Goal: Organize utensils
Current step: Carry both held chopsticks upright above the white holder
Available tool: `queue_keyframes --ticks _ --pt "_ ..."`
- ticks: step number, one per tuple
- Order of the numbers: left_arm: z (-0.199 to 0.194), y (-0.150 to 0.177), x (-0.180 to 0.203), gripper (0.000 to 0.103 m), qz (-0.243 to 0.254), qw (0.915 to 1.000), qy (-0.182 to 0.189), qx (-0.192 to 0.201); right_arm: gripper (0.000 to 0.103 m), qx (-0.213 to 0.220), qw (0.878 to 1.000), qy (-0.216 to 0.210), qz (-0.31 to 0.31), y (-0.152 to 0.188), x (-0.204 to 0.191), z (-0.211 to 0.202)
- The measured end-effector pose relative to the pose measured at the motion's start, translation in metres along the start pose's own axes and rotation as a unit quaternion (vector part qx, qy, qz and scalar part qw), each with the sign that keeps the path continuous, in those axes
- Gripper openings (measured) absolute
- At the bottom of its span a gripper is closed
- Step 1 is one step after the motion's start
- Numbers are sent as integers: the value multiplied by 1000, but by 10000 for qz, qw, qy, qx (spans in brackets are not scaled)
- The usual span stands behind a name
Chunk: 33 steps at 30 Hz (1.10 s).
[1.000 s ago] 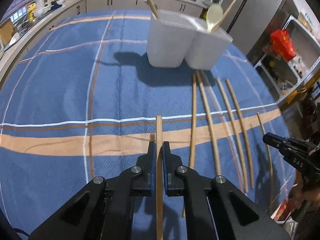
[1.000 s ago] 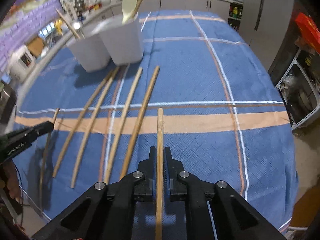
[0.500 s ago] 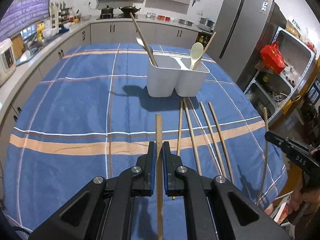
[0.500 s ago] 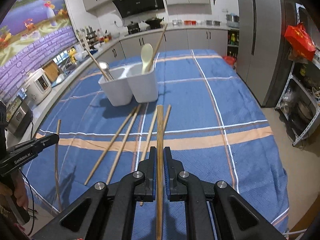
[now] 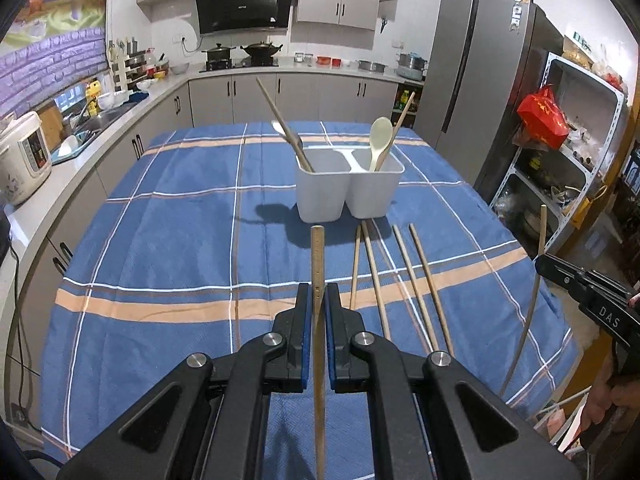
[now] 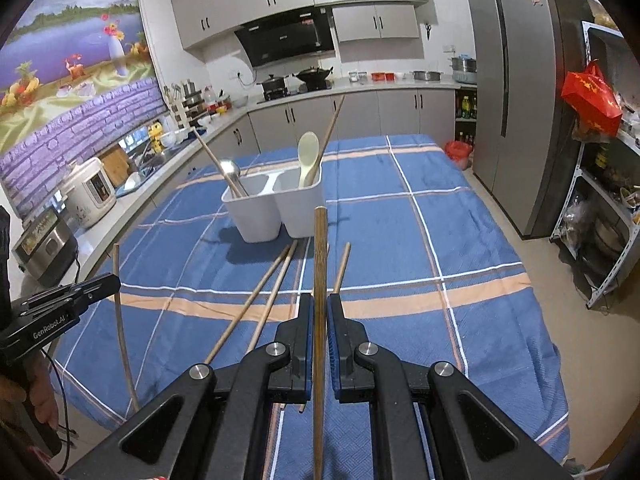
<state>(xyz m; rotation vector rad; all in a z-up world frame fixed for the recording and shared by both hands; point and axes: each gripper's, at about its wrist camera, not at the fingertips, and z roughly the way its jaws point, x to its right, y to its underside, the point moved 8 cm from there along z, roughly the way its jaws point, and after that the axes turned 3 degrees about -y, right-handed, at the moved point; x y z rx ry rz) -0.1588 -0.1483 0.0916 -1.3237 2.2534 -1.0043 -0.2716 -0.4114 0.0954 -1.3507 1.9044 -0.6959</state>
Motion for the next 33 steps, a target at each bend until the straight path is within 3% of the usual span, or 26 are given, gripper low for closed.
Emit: queue_keyframes --ticks 9,16,25,33 --pt "-20 -18 9 6 -7 9995 154 286 7 402 9992 3 -4 -23 -3 -24" --pt "-41 -54 10 5 -125 9965 333 753 7 629 9980 27 21 -48 0 -29" --pt "-45 -118 7 5 -216 9915 497 1185 7 737 9972 6 86 -91 10 -18" --pt "-25 -189 -1 5 -307 9869 638 1451 7 1043 9940 -280 188 -163 3 2"
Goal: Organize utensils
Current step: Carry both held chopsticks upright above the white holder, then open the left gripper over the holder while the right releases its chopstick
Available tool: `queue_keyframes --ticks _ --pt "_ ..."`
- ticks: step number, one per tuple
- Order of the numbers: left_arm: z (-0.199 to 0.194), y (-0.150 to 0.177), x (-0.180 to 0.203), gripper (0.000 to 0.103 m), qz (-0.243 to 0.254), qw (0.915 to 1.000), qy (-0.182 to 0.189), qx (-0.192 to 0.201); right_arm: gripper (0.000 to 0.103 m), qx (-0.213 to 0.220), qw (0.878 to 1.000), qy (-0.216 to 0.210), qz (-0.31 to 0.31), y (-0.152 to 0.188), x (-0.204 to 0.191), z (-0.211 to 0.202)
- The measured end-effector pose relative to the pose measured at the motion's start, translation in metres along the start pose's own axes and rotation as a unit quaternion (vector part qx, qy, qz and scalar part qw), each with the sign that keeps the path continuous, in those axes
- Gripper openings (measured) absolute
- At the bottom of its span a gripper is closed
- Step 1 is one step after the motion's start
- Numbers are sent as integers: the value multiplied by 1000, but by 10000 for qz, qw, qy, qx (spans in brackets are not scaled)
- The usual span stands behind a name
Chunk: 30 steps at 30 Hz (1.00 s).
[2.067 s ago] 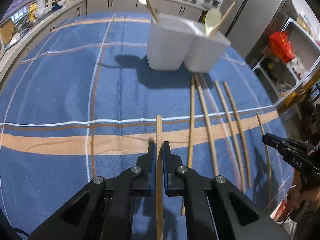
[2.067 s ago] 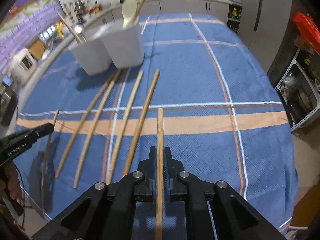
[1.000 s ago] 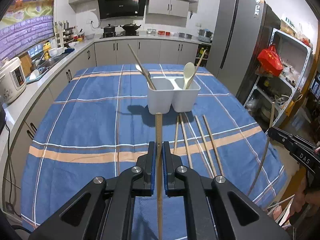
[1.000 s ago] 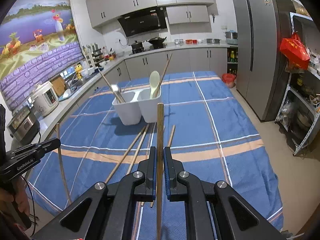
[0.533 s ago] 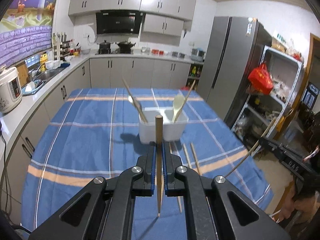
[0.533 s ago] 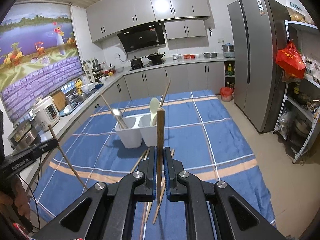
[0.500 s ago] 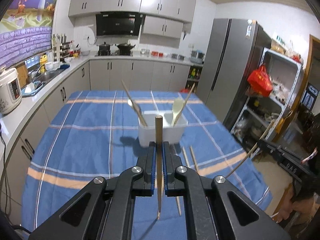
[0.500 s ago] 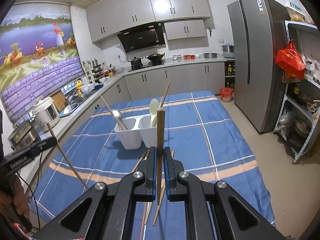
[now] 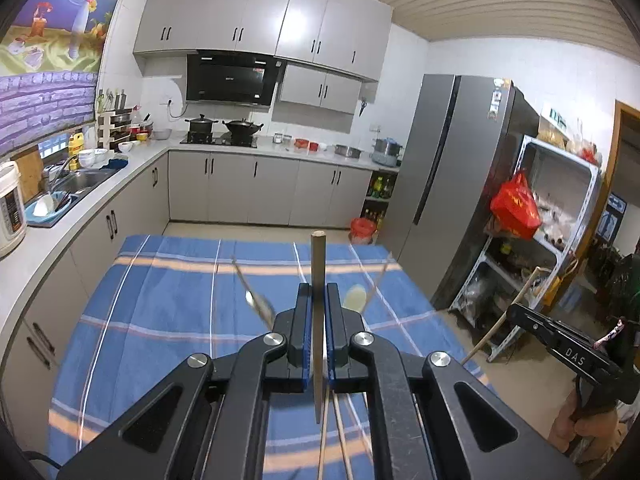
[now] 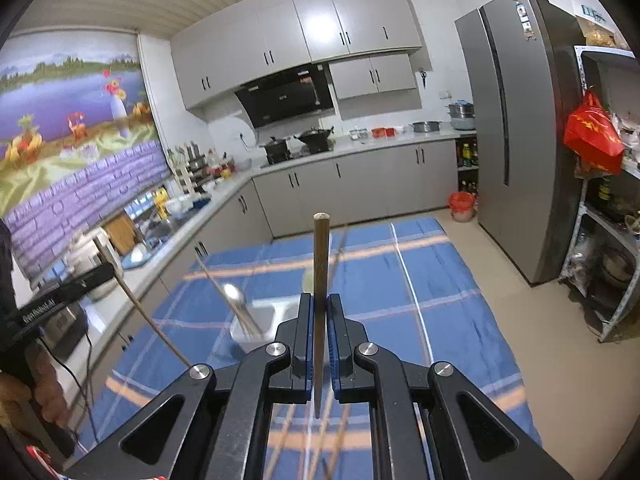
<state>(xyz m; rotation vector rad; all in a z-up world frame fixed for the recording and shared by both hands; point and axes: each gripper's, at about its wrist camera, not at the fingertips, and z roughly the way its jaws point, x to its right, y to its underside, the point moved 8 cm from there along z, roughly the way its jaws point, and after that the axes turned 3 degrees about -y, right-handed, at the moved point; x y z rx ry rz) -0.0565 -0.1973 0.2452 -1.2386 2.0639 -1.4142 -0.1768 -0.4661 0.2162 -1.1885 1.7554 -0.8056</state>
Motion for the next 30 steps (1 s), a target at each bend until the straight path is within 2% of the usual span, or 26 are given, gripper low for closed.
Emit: queue_keyframes --ticks 6,9,13,19,22,25,30 --pt "38 -42 -4 5 51 9998 -23 192 7 239 9997 -62 -59 -47 -15 43" --pt "64 -52 -7 5 129 9998 -99 149 7 137 9998 -5 -128 -55 -21 74" --pt "118 -42 -13 5 17 9993 -64 -367 7 -271 9993 166 -190 -43 -18 119" --pt "172 -9 -23 6 -57 9957 -192 -902 7 -916 9951 329 155 -12 9 168" --pt "182 3 -29 6 -133 9944 -138 -1041 7 -1095 9929 390 269 0 19 179" --pt "183 6 -35 6 -175 9946 -109 -1012 9 -1142 9920 435 309 6 26 183" --pt "173 5 -37 7 -190 9953 -68 -943 21 -1186 9909 482 413 9 30 185"
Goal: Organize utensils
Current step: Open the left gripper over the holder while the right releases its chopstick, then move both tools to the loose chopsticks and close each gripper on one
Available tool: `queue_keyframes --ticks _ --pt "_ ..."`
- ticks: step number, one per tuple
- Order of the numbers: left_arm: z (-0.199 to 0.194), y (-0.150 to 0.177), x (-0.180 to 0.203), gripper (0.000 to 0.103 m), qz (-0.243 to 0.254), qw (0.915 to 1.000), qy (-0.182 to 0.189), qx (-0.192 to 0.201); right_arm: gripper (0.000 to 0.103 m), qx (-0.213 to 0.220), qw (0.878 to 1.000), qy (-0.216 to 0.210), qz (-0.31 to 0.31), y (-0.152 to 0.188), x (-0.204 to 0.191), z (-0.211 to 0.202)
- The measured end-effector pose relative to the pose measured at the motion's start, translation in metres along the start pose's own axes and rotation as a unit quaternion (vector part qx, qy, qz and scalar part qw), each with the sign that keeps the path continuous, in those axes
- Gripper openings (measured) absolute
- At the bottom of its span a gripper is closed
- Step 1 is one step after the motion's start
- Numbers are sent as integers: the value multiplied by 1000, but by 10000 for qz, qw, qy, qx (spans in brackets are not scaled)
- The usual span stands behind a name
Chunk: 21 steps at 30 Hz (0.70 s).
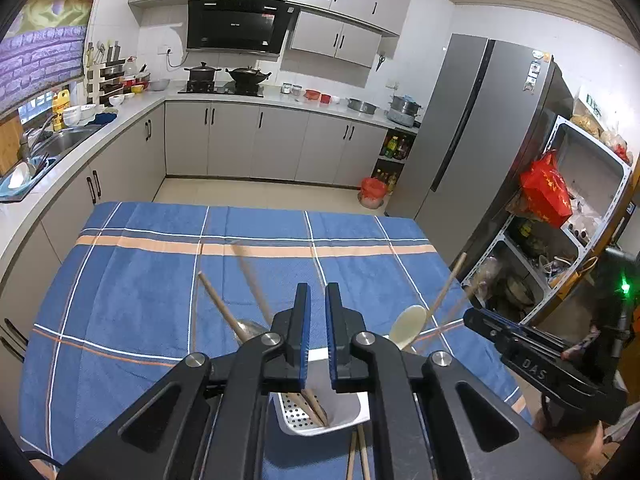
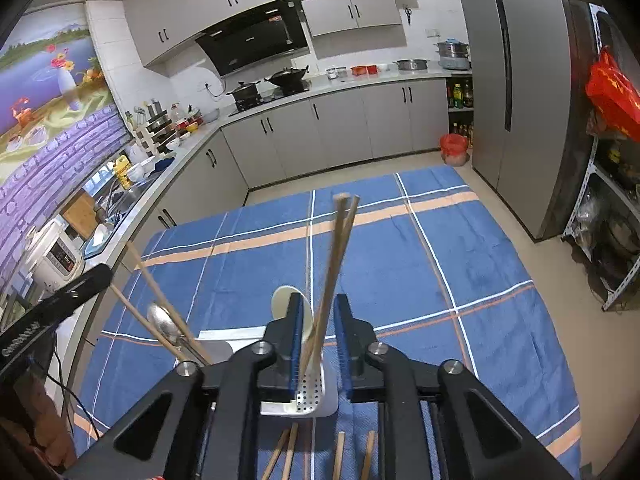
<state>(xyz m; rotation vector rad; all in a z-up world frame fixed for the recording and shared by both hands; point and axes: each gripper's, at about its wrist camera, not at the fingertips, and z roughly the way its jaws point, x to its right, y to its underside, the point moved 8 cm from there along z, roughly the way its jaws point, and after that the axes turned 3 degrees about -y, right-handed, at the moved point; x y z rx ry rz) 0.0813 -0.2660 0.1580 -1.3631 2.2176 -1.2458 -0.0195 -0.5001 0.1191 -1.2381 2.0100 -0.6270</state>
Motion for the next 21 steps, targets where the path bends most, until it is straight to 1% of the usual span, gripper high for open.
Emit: queue_keyframes --ticks 4,6,8,9,10,11,14,16,19,21 --pt "-27 2 -1 7 -84 9999 -86 122 29 145 9999 -55 34 2 3 -20" --pt "-47 6 -2 8 -138 9996 -174 197 37 230 9996 -117 93 7 5 -35" --pt "-71 14 -3 13 -200 9991 -262 254 40 258 9993 -202 151 15 8 -49" --pt "-82 19 -3 22 -240 9989 -297 276 40 252 9993 -234 145 22 10 -59" --pt "-94 26 -3 31 -293 9985 -346 302 40 247 9993 -237 131 27 11 -64" --pt "-106 35 -3 34 -348 9981 -406 321 41 241 9994 -227 124 36 14 -74" --pt "-130 65 -2 35 -389 9971 -603 267 45 175 9992 -227 269 60 21 -95" --pt "-142 88 1 36 -301 9959 -826 203 45 148 9990 -240 358 81 26 -111" --pt "-149 121 5 37 -109 9935 -1135 27 49 74 9996 -96 236 119 36 -129" --pt "-147 146 8 38 -93 9931 -1150 -186 50 -80 9998 -78 184 144 43 -132"
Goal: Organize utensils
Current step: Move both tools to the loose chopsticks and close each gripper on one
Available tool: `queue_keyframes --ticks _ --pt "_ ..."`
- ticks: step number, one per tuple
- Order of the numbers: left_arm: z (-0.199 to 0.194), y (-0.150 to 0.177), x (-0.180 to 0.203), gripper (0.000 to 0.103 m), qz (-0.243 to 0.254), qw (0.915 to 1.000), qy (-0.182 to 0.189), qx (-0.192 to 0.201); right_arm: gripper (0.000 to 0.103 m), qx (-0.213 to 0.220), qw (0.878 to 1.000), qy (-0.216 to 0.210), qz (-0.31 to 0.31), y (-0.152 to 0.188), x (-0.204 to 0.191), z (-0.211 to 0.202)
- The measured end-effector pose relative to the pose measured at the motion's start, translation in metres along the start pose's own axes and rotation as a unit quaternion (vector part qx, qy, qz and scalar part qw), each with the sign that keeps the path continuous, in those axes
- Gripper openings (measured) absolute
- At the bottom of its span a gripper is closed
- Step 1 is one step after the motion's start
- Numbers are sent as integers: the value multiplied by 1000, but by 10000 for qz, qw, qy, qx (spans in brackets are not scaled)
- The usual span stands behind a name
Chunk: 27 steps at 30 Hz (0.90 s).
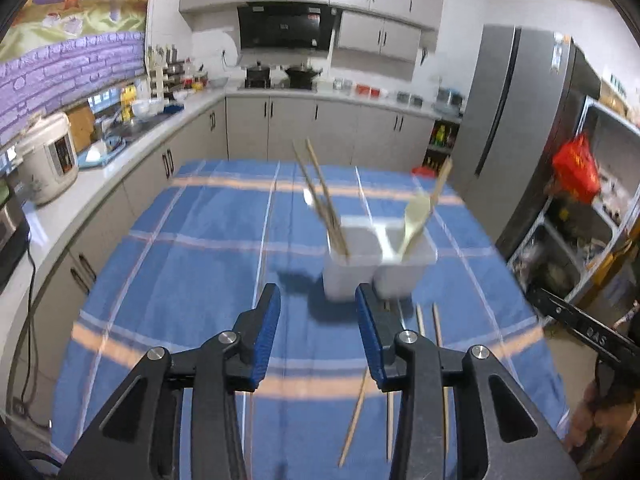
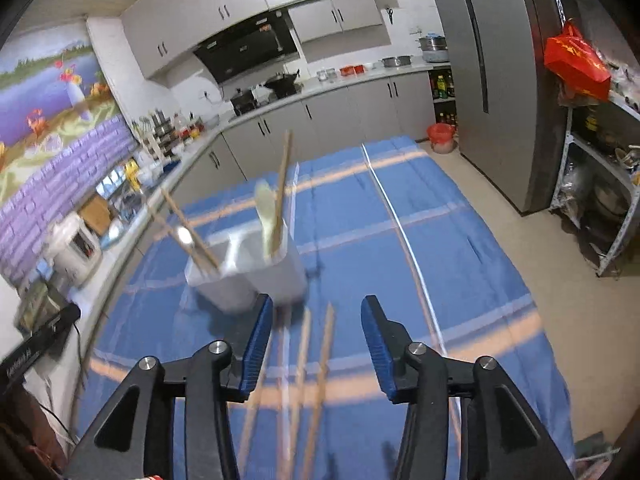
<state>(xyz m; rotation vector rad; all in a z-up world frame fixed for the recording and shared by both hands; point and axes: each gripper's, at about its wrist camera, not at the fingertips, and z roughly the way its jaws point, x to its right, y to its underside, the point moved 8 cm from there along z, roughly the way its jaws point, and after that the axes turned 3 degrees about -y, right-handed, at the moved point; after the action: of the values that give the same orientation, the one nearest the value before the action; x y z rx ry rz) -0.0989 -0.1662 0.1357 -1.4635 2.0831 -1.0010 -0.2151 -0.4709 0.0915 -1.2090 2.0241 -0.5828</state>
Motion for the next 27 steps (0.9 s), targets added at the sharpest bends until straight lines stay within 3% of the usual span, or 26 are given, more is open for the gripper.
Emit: queue_keyframes --ticks 6,10,16,27 --pt "25 60 20 38 117 9975 306 -628 50 -791 9968 -128 57 75 19 17" --pt "54 102 35 37 138 9903 662 -1216 50 -1225 9920 -319 -15 112 13 35" --pt "85 132 47 30 325 9845 681 -1586 39 -1408 9890 -381 -238 122 -2 58" --pt "140 114 60 27 587 9822 602 -1682 36 -1511 9869 -111 -548 94 -8 111"
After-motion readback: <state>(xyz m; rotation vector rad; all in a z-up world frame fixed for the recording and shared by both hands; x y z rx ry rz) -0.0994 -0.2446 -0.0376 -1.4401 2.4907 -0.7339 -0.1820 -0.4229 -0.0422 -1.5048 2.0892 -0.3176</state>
